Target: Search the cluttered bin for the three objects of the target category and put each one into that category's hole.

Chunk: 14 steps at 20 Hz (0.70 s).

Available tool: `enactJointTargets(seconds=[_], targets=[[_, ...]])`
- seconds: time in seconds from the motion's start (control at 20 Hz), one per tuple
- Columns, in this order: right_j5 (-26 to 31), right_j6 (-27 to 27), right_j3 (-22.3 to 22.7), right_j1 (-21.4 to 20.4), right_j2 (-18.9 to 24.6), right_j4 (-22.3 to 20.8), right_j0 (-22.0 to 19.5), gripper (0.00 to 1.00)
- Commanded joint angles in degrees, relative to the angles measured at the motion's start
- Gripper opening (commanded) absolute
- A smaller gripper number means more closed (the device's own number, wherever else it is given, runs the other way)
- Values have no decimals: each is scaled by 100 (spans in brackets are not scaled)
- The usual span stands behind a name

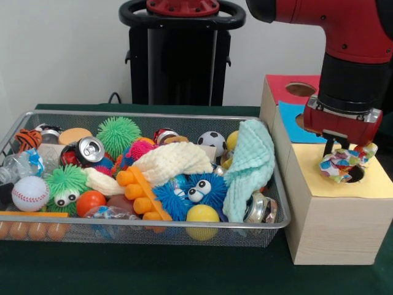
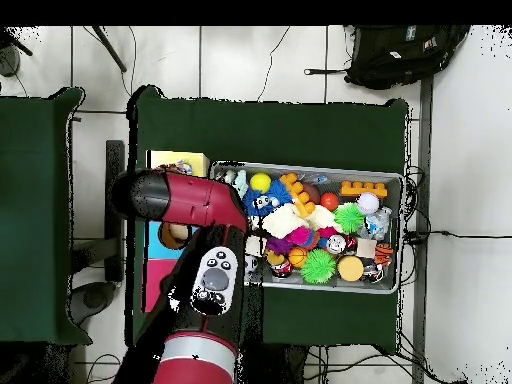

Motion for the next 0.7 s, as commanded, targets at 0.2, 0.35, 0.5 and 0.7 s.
enactJointTargets(seconds=[0.2, 0.35, 0.5, 0.7], targets=[[599, 710, 476, -101, 558, 94, -305, 100], [820, 749, 346, -59, 534, 78, -288, 100], [869, 793, 371, -82, 597, 132, -297, 100], [884, 750, 362, -91, 625, 121, -340, 100]])
